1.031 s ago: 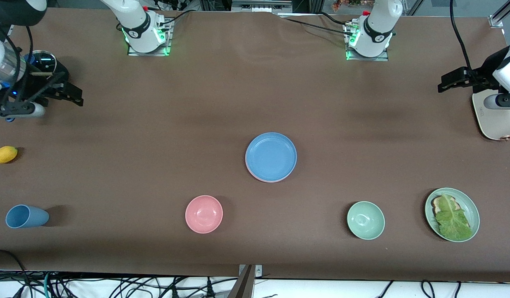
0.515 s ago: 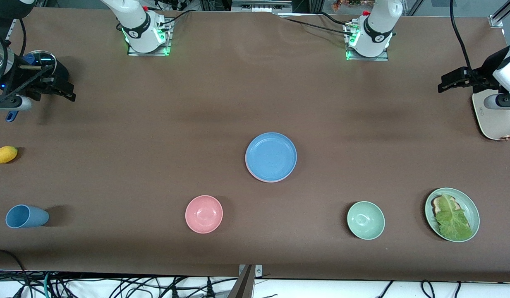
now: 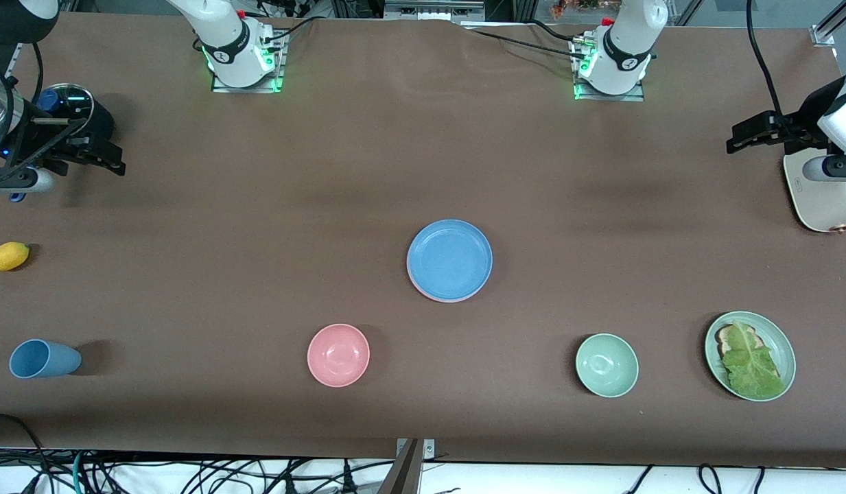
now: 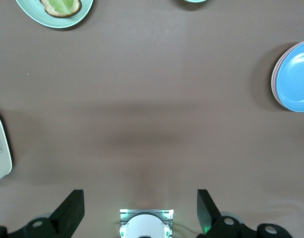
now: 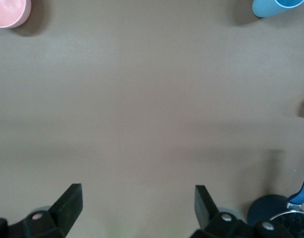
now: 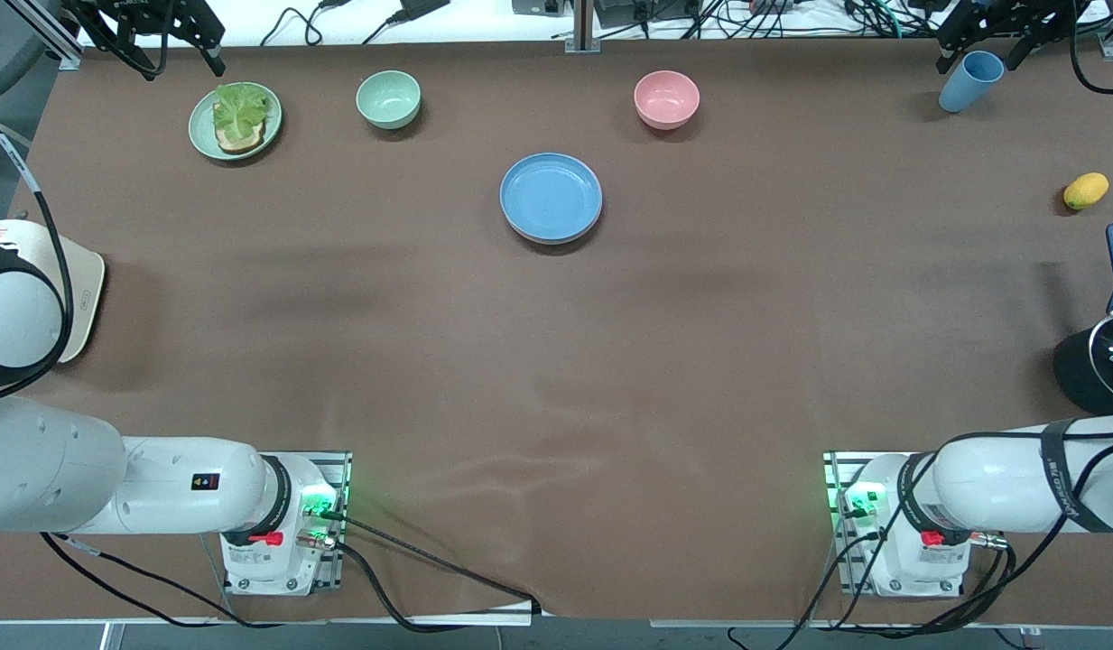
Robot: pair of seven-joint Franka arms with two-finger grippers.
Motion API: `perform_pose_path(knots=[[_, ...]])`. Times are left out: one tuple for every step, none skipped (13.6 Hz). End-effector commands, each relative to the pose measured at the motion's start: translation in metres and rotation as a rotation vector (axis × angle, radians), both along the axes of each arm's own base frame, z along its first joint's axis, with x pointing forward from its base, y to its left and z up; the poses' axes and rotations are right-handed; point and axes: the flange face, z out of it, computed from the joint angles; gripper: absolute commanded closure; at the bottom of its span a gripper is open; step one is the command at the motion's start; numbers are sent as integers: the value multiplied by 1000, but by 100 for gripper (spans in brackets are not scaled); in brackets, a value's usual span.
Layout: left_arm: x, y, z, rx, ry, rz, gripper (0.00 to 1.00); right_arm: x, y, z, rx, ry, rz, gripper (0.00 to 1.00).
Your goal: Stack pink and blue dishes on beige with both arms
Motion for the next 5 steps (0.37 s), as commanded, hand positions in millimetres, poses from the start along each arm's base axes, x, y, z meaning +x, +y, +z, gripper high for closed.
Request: perform_pose_path(knots=[[-1, 2, 3, -7, -13, -10, 0, 6, -3, 3, 27, 1, 6, 0], [-1, 2, 4, -7, -16, -10, 0, 6, -3, 3, 28, 1, 5, 0], [-1, 1, 4, -7, -16, -11, 0, 6, -2, 4, 28, -2, 6, 0], [-1, 2, 4, -7, -16, -10, 0, 7, -2, 4, 26, -4, 6, 0], [-1, 2, 4, -7, -16, -10, 0, 6, -1, 5, 26, -4, 9, 0]])
